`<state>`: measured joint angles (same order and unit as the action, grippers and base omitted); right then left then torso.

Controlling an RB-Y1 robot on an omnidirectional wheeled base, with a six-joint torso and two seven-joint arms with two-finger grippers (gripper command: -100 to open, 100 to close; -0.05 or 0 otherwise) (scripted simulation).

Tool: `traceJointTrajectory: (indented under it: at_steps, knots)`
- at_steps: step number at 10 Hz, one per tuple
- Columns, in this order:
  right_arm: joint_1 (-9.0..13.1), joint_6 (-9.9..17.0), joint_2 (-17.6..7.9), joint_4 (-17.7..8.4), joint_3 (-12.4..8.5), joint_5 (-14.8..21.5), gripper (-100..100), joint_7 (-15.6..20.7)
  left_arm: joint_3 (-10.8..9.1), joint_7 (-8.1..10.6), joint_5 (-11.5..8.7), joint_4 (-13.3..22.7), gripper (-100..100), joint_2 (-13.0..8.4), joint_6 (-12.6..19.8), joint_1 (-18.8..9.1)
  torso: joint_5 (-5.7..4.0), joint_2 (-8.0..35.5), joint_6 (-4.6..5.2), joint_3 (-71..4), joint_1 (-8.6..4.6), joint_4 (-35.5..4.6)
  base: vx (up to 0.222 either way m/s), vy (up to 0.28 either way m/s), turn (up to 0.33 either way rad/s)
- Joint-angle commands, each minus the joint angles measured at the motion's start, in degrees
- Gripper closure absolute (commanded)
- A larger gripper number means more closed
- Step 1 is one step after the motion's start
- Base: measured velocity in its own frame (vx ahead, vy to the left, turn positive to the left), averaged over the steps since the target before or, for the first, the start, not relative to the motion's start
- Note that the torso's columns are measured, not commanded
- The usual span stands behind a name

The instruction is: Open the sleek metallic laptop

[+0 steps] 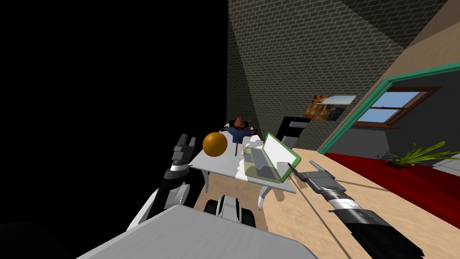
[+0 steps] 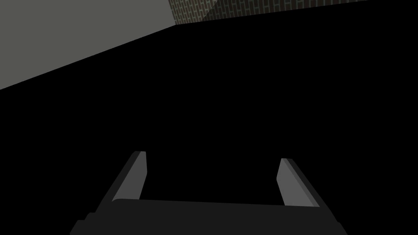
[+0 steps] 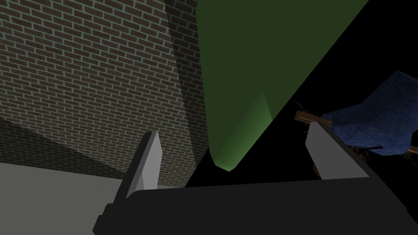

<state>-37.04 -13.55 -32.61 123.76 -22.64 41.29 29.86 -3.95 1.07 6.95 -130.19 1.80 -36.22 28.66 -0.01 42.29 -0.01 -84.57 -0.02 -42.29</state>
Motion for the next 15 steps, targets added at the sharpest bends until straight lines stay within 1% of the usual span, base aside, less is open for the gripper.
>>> traceJointTrajectory:
  at_steps: [1,2,3,4,5,7,8,13,14,15]
  knots:
    - [-0.3,0.7,-0.9,-0.1,-0.6,1.2,-100,0.8,0.0,0.0,0.0,0.0,0,0.0,0.0,0.0,0.01,0.0,0.01,0.0,0.05,0.0,0.016,0.057,-0.013]
    - [-1.5,1.7,-2.2,1.2,-1.5,0.9,-100,-0.1,0.0,0.0,0.0,0.0,0,0.0,0.0,0.0,-0.03,0.1,0.0,0.0,-0.14,0.0,0.106,0.016,0.001]
    - [-1.0,1.1,-1.6,0.5,-1.2,1.1,-100,0.5,-0.01,0.0,0.0,0.0,0,0.0,0.0,0.0,-0.06,-0.2,0.0,-0.1,-0.21,0.0,0.067,0.007,0.0]
    - [-1.0,1.2,-1.7,0.6,-1.3,1.0,100,0.3,-0.01,0.0,0.0,0.0,0,0.0,0.0,0.0,-0.05,-0.1,0.0,-0.1,-0.14,0.0,0.009,0.002,0.001]
    - [-1.1,1.3,-1.5,1.0,-0.9,3.4,100,2.9,-0.01,0.0,0.0,0.0,0,0.0,0.0,0.0,-0.02,0.1,0.01,0.1,-0.05,0.0,-0.006,0.041,0.011]
    - [-1.2,1.5,-1.2,1.4,-0.6,5.7,100,5.5,0.0,0.0,0.0,0.0,0,0.0,0.0,0.0,-0.05,0.1,-0.13,0.1,0.4,0.1,-0.017,0.084,0.02]
    - [-1.2,1.5,-1.1,1.6,-0.4,6.9,100,6.8,0.0,0.0,0.0,0.0,0,0.0,0.0,0.0,-0.04,0.0,-0.15,0.1,0.41,0.2,-0.015,0.097,0.031]
    - [-1.4,1.9,-0.5,2.6,0.4,12.7,100,13.3,0.0,0.0,0.0,0.0,0,0.0,0.0,0.0,0.08,0.1,0.02,0.0,0.02,-0.1,-0.01,0.085,0.026]
    - [-1.4,1.8,-0.6,2.4,0.3,11.9,100,12.3,0.0,0.0,0.0,0.0,0,0.0,0.0,0.0,0.07,0.1,0.04,0.1,0.01,-0.1,-0.001,0.033,0.004]
    - [-1.1,2.1,0.1,2.1,1.3,13.6,100,14.5,-0.01,0.0,0.0,0.0,0,0.0,0.0,0.0,0.07,0.1,0.04,0.1,-0.07,-0.1,-0.009,0.021,0.053]
